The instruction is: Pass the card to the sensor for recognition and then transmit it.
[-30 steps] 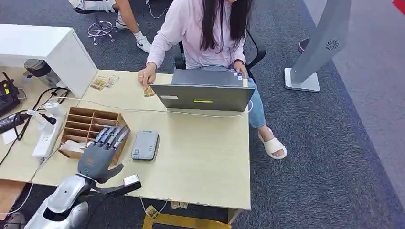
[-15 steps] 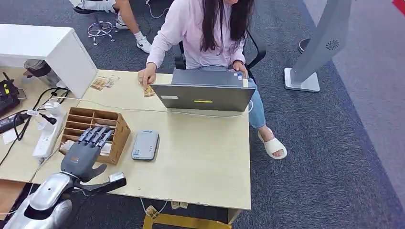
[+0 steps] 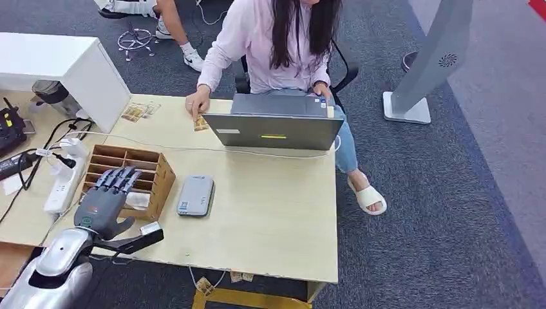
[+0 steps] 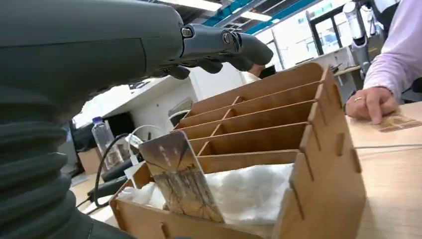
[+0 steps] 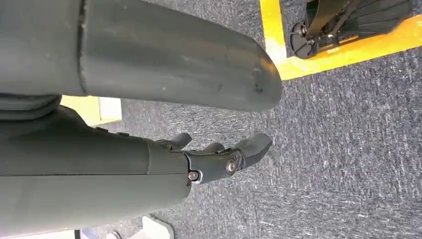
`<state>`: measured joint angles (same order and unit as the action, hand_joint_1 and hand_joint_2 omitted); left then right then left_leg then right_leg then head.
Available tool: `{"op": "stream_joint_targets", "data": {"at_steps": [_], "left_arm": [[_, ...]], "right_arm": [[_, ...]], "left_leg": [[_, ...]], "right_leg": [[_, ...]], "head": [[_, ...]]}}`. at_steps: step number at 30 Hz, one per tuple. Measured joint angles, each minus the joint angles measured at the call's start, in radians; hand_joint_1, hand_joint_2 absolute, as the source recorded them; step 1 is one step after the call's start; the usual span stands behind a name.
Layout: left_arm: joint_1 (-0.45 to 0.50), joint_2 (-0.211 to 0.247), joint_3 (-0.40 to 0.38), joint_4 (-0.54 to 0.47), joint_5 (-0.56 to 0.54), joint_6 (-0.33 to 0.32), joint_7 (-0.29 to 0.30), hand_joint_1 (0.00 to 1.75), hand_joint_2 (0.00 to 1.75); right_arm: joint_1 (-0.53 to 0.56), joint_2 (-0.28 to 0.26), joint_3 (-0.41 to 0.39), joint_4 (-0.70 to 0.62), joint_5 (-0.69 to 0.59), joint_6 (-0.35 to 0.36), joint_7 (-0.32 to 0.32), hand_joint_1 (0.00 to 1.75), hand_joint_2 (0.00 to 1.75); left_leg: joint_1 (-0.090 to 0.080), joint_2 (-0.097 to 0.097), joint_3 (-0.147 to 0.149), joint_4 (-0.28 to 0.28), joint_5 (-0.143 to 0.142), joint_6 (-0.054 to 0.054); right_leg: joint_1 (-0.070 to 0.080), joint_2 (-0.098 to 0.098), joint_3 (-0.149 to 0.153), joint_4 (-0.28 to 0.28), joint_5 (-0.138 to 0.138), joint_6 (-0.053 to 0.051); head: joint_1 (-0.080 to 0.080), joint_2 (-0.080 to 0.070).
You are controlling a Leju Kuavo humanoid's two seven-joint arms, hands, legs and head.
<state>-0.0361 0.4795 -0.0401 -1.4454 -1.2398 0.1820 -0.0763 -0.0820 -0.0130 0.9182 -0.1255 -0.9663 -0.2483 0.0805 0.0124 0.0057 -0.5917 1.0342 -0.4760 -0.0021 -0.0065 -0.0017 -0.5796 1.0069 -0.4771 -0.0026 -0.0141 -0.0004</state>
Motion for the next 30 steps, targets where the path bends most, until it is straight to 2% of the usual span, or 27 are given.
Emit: {"op": "stream_joint_targets", "data": {"at_steps": [13, 25, 26, 30], "left_arm": [[0.001, -0.002, 0.055, 0.036, 0.016, 0.005, 0.001, 0.0, 1.75], [0.019, -0.021, 0.077, 0.037, 0.017, 0.022, -0.003, 0.0, 1.75], [0.021, -0.021, 0.079, 0.037, 0.017, 0.024, -0.005, 1.75, 1.75], [0.03, -0.024, 0.081, 0.036, 0.021, 0.028, -0.016, 1.75, 1.75]], "right_arm": [[0.0, -0.001, 0.006, 0.0, -0.007, 0.002, -0.002, 0.0, 0.0], [-0.001, -0.004, 0.017, 0.003, -0.016, 0.001, -0.004, 0.0, 0.0], [-0.001, -0.005, 0.017, 0.003, -0.016, 0.001, -0.005, 0.0, 0.0], [0.0, -0.006, 0.019, 0.003, -0.016, 0.002, -0.006, 0.0, 0.0]], "left_leg": [[0.0, 0.0, 0.0, 0.0, 0.0, 0.0], [0.0, 0.0, 0.0, 0.0, 0.0, 0.0], [0.0, 0.0, 0.0, 0.0, 0.0, 0.0], [0.0, 0.0, 0.0, 0.0, 0.0, 0.0]], "right_leg": [[0.0, 0.0, 0.0, 0.0, 0.0, 0.0], [0.0, 0.0, 0.0, 0.0, 0.0, 0.0], [0.0, 0.0, 0.0, 0.0, 0.0, 0.0], [0.0, 0.0, 0.0, 0.0, 0.0, 0.0]], "head": [[0.0, 0.0], [0.0, 0.0], [0.0, 0.0], [0.0, 0.0]]}}
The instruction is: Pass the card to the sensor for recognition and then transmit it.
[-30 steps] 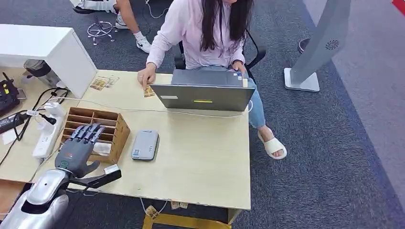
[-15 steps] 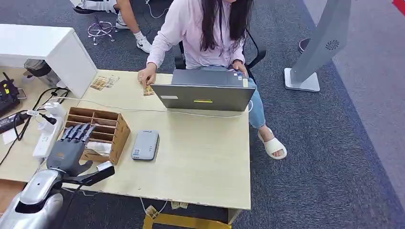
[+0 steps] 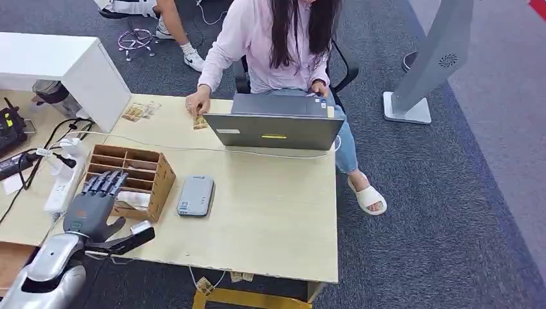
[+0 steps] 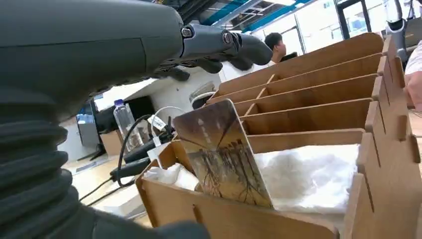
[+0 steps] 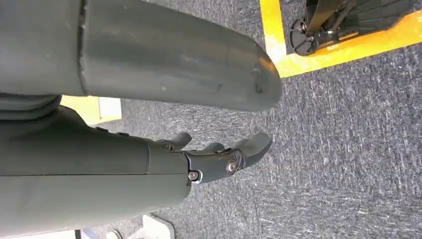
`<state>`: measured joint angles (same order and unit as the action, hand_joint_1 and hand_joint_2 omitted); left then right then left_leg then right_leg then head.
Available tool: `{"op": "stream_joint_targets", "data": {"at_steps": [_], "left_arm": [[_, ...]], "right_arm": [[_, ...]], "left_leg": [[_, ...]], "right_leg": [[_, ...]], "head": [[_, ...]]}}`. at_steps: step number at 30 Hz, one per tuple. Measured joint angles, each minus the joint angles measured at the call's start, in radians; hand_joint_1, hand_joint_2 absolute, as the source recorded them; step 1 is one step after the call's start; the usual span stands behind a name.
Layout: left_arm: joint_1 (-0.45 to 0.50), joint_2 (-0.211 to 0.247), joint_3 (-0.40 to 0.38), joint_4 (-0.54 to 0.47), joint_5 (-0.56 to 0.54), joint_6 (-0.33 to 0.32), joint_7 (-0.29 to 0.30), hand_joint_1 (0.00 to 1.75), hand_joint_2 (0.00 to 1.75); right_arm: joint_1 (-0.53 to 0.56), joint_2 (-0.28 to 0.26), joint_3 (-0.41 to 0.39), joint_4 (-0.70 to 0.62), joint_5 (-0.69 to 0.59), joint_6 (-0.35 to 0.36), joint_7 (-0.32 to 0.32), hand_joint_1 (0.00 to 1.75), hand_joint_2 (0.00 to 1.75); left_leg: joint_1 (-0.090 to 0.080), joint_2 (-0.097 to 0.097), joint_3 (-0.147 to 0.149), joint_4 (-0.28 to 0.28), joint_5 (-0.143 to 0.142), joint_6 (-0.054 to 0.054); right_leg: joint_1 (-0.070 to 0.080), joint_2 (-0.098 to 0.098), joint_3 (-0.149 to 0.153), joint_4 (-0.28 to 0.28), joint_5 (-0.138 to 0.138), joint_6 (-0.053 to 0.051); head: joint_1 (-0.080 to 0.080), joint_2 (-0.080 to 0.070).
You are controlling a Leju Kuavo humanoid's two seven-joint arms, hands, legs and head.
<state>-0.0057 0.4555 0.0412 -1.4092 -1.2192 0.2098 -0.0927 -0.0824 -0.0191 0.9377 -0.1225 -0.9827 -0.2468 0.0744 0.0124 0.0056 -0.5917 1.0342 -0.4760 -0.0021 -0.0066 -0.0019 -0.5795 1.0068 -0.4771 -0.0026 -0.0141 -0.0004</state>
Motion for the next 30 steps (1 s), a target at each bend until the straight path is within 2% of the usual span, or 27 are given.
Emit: {"op": "stream_joint_targets", "data": {"at_steps": [12, 24, 30], "left_arm": [[0.003, -0.005, 0.005, 0.0, 0.018, 0.003, -0.034, 1.75, 1.75], [0.001, -0.014, 0.006, 0.005, 0.028, 0.013, -0.043, 1.75, 1.75], [0.004, -0.017, 0.012, 0.001, 0.049, 0.035, -0.061, 1.75, 1.75]], "right_arm": [[0.0, -0.002, 0.014, 0.0, -0.006, 0.0, -0.002, 0.0, 0.0], [-0.001, -0.002, 0.032, 0.0, -0.011, 0.0, -0.002, 0.0, 0.0], [-0.001, -0.002, 0.039, 0.0, -0.015, 0.0, -0.003, 0.0, 0.0]], "left_leg": [[0.0, 0.0, 0.0, 0.0, 0.0, 0.0], [0.0, 0.0, 0.0, 0.0, 0.0, 0.0], [0.0, 0.0, 0.0, 0.0, 0.0, 0.0]], "right_leg": [[0.0, 0.0, 0.0, 0.0, 0.0, 0.0], [0.0, 0.0, 0.0, 0.0, 0.0, 0.0], [0.0, 0.0, 0.0, 0.0, 0.0, 0.0]], "head": [[0.0, 0.0], [0.0, 0.0], [0.0, 0.0]]}}
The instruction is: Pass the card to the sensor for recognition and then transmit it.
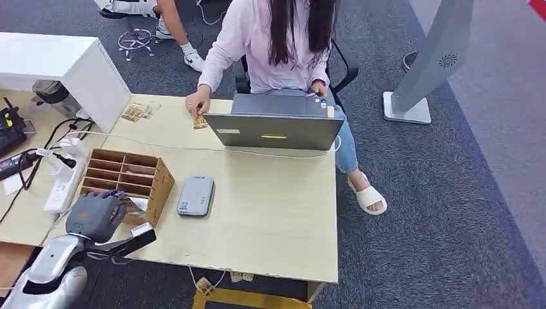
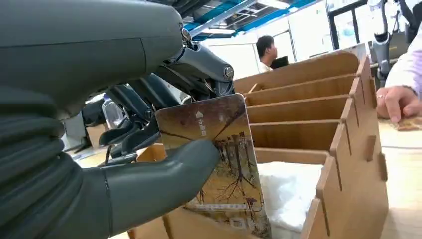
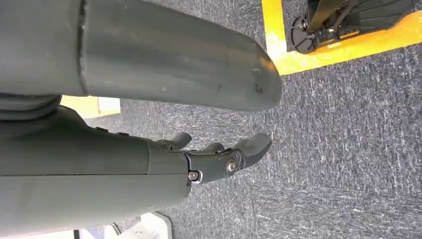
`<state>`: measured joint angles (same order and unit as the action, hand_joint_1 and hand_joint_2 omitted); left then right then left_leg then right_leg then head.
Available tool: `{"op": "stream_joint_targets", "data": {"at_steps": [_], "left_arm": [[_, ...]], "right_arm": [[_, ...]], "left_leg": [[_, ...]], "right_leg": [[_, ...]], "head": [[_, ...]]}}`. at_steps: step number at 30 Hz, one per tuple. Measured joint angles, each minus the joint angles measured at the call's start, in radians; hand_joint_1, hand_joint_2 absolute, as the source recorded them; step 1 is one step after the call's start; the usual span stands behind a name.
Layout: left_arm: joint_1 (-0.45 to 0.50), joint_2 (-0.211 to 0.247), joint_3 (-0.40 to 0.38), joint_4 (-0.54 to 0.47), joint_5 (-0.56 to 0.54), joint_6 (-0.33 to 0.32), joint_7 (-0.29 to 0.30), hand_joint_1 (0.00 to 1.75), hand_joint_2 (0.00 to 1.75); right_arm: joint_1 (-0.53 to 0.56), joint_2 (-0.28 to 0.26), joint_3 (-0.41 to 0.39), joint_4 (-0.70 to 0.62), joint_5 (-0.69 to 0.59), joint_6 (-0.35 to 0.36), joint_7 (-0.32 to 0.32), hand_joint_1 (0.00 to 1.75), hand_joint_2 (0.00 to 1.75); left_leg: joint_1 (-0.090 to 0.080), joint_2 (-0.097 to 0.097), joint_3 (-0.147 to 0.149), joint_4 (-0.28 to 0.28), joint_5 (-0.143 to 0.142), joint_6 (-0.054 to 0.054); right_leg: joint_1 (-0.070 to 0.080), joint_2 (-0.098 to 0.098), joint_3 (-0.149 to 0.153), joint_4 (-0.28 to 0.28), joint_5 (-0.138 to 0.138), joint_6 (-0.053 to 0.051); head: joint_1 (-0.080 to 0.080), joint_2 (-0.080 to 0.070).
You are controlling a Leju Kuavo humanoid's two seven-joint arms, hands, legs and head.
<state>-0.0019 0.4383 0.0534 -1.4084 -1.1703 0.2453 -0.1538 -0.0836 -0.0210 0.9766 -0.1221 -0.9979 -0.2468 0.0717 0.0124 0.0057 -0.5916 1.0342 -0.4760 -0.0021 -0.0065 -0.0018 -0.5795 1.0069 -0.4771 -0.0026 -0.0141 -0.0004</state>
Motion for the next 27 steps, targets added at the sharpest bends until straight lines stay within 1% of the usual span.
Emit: {"op": "stream_joint_targets", "data": {"at_steps": [3, 6, 10, 14, 17, 19, 22, 27], "left_arm": [[0.017, -0.003, 0.006, -0.04, 0.028, 0.017, -0.024, 1.75, 1.75], [0.042, -0.003, 0.009, -0.117, 0.06, 0.015, -0.047, 1.75, 1.75], [0.063, 0.003, 0.021, -0.212, 0.084, 0.011, -0.06, 1.75, 1.75], [0.061, 0.013, 0.038, -0.272, 0.11, 0.004, -0.073, 1.75, 1.75], [0.032, 0.013, 0.04, -0.284, 0.11, -0.006, -0.078, 1.75, 1.75], [-0.012, 0.01, 0.04, -0.283, 0.094, 0.001, -0.077, 1.75, 1.75], [-0.14, -0.007, 0.028, -0.226, 0.05, 0.014, -0.045, 1.75, 1.75], [-0.408, -0.052, -0.049, -0.014, -0.029, 0.025, 0.03, 1.75, 1.75]], "right_arm": [[0.0, 0.0, 0.001, 0.0, -0.011, 0.0, 0.0, 0.0, 0.0], [0.0, 0.0, 0.003, 0.003, -0.023, 0.0, 0.001, 0.0, 0.0], [0.0, 0.0, 0.008, 0.005, -0.037, 0.0, 0.01, 0.0, 0.0], [0.0, 0.0, 0.014, 0.005, -0.039, 0.002, 0.016, 0.0, 0.0], [0.0, 0.0, 0.024, 0.005, -0.038, 0.006, 0.021, 0.0, 0.0], [-0.002, 0.0, 0.033, 0.005, -0.027, 0.008, 0.023, 0.0, 0.0], [-0.007, 0.0, 0.057, 0.005, -0.008, 0.015, 0.027, 0.0, 0.0], [-0.027, 0.0, 0.106, 0.004, 0.024, 0.016, 0.021, 0.0, 0.0]], "left_leg": [[0.0, 0.0, 0.0, 0.0, 0.0, 0.0], [0.0, 0.0, 0.0, 0.0, 0.0, 0.0], [0.0, 0.0, 0.0, 0.0, 0.0, 0.0], [0.0, 0.0, 0.0, 0.0, 0.0, 0.0], [0.0, -0.001, 0.0, 0.0, 0.0, 0.0], [0.0, -0.001, 0.0, 0.0, 0.001, 0.0], [0.0, -0.005, 0.001, 0.0, 0.002, 0.0], [0.0, -0.005, 0.0, 0.0, 0.006, 0.0]], "right_leg": [[0.0, 0.0, 0.0, 0.0, 0.0, 0.0], [0.0, 0.0, 0.0, 0.0, 0.0, 0.0], [0.0, 0.0, 0.0, 0.0, 0.0, 0.0], [0.0, 0.0, 0.0, 0.0, 0.0, 0.0], [0.0, -0.002, 0.0, 0.0, 0.0, 0.0], [0.0, -0.002, 0.0, 0.0, 0.0, -0.001], [0.0, -0.006, 0.0, 0.0, 0.001, -0.001], [0.0, -0.006, 0.001, 0.0, 0.005, 0.0]], "head": [[0.0, 0.0], [0.0, 0.0], [0.0, 0.0], [0.0, 0.0], [0.0, 0.0], [0.0, 0.0], [0.0, 0.0], [0.0, 0.0]]}}
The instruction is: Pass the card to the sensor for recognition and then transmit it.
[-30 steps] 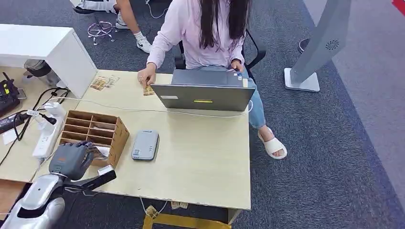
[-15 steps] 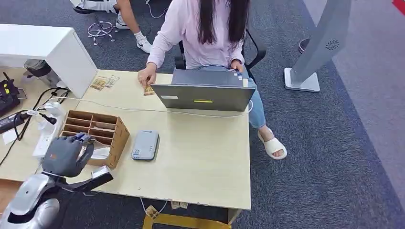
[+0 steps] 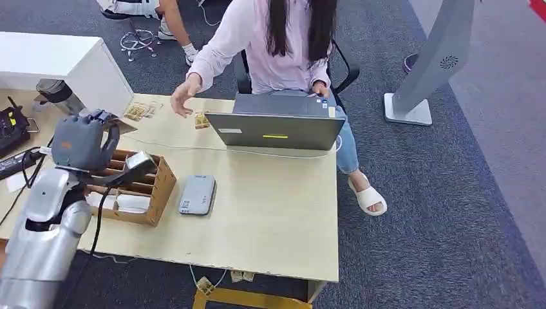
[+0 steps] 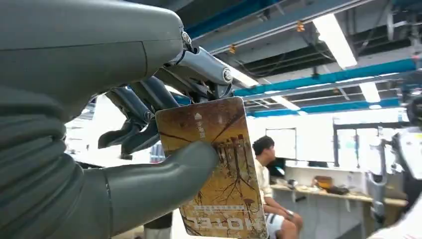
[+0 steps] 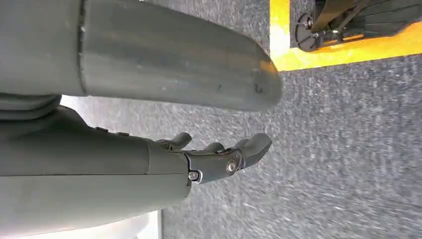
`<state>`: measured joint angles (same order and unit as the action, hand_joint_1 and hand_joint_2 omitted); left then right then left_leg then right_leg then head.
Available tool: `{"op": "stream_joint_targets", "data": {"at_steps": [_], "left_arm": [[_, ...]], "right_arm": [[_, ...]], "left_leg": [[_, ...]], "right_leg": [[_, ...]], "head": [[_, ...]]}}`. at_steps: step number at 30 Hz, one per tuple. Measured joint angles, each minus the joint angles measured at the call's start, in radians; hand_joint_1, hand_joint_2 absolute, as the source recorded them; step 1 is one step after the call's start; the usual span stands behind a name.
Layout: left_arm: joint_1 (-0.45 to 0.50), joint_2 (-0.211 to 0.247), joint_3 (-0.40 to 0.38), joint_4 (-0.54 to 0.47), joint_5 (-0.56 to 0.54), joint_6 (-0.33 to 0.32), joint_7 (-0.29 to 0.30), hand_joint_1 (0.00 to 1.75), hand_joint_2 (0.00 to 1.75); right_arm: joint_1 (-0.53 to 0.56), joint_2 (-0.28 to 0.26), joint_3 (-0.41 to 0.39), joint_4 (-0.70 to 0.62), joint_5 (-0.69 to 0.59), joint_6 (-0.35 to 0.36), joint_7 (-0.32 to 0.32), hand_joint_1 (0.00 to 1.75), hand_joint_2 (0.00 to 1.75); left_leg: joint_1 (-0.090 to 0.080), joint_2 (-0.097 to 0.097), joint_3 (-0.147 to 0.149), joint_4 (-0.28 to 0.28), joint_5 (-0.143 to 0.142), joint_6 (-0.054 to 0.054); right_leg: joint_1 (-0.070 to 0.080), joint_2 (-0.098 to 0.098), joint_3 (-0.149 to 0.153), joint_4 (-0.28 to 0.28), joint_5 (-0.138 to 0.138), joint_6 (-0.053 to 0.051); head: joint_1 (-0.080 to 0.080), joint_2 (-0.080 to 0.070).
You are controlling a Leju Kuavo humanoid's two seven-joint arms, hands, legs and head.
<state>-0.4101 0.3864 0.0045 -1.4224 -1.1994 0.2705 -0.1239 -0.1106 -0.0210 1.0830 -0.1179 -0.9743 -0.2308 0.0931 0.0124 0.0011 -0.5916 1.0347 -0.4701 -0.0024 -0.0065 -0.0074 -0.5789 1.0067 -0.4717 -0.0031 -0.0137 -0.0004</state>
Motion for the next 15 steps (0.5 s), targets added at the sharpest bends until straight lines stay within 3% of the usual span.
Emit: {"op": "stream_joint_targets", "data": {"at_steps": [6, 12, 13, 15], "left_arm": [[-0.226, -0.081, -0.107, 0.23, -0.048, -0.009, 0.059, 1.75, 1.75], [-0.337, -0.152, -0.172, 0.353, -0.051, -0.033, 0.07, 1.75, 1.75], [-0.345, -0.158, -0.178, 0.364, -0.05, -0.04, 0.072, 0.0, 1.75], [-0.358, -0.165, -0.188, 0.382, -0.044, -0.051, 0.08, 0.0, 1.75]], "right_arm": [[-0.01, 0.0, 0.046, 0.0, 0.009, 0.0, 0.013, 0.0, 0.0], [-0.02, 0.003, 0.072, -0.003, 0.012, 0.002, 0.04, 0.0, 0.0], [-0.021, 0.004, 0.075, -0.003, 0.012, 0.002, 0.041, 0.0, 0.0], [-0.021, 0.005, 0.079, -0.004, 0.011, 0.002, 0.042, 0.0, 0.0]], "left_leg": [[-0.001, 0.001, -0.001, 0.001, 0.0, 0.001], [-0.001, 0.002, -0.001, 0.001, 0.0, 0.001], [-0.001, 0.003, -0.001, 0.001, 0.0, 0.001], [0.0, 0.004, -0.001, 0.001, 0.0, 0.001]], "right_leg": [[0.0, 0.001, -0.001, 0.0, 0.001, 0.0], [0.0, 0.002, -0.001, 0.0, 0.001, 0.0], [0.0, 0.003, -0.002, 0.0, 0.001, 0.0], [0.0, 0.004, -0.002, 0.0, 0.001, 0.0]], "head": [[0.0, 0.0], [0.0, 0.0], [0.0, 0.0], [-0.001, 0.0]]}}
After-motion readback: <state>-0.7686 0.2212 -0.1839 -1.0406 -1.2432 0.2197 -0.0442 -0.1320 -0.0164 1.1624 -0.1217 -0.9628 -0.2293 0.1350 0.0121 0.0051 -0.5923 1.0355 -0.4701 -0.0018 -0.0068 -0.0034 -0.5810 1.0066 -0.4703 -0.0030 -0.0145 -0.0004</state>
